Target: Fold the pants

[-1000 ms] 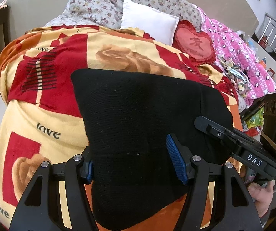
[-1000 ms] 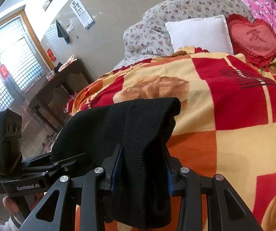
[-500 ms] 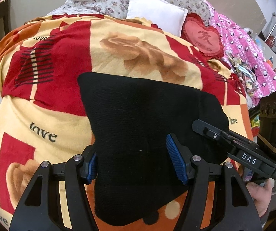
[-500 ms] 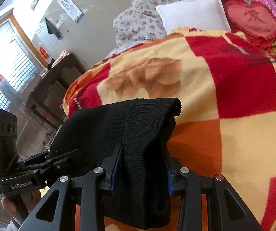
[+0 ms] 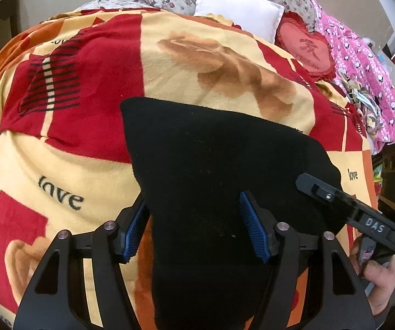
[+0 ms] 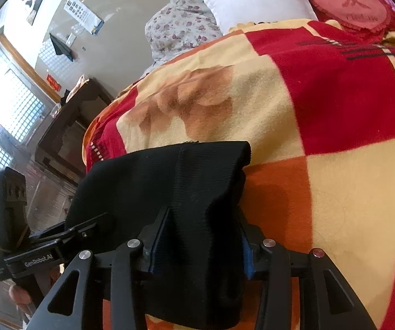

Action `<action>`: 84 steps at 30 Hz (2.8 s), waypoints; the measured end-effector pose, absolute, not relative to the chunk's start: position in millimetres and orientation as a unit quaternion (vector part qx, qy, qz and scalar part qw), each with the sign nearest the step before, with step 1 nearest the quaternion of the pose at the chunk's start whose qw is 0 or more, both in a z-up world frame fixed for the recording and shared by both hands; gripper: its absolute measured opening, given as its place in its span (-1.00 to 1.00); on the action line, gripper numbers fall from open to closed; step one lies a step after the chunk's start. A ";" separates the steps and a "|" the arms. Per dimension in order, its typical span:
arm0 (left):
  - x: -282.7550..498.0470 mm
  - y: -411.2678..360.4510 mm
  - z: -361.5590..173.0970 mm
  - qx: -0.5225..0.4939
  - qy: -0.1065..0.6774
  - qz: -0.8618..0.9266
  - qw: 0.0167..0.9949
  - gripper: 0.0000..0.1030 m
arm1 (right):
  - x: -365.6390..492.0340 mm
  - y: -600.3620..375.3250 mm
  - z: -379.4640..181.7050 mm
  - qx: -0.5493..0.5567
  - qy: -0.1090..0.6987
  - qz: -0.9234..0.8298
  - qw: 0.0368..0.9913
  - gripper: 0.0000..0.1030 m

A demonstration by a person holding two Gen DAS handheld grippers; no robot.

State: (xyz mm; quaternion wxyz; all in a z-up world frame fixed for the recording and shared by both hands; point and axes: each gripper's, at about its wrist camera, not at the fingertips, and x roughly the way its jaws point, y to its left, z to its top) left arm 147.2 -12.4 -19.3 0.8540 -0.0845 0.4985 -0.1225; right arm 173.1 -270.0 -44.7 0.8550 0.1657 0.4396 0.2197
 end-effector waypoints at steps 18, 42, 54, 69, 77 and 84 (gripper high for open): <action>132.1 -8.6 7.1 -0.072 0.468 -0.081 0.877 0.37 | 132.2 -239.1 8.2 0.056 0.376 0.211 0.900 -0.18; 102.5 -18.6 13.3 -0.034 0.440 -0.040 0.897 0.38 | 107.0 -234.1 11.8 0.030 0.360 0.166 0.917 -0.12; 51.9 -21.0 31.8 -0.012 0.399 -0.022 0.917 0.38 | 72.8 -234.3 20.3 0.039 0.350 0.163 0.922 -0.11; 18.5 -19.0 42.3 -0.007 0.371 -0.014 0.928 0.38 | 52.9 -225.7 16.7 0.038 0.356 0.171 0.918 -0.10; 14.8 -19.3 41.6 -0.008 0.375 -0.012 0.927 0.38 | 50.2 -223.4 19.0 0.034 0.354 0.173 0.919 -0.10; 13.9 -18.0 40.0 -0.007 0.375 -0.010 0.927 0.38 | 51.3 -220.7 15.5 0.031 0.360 0.178 0.915 -0.10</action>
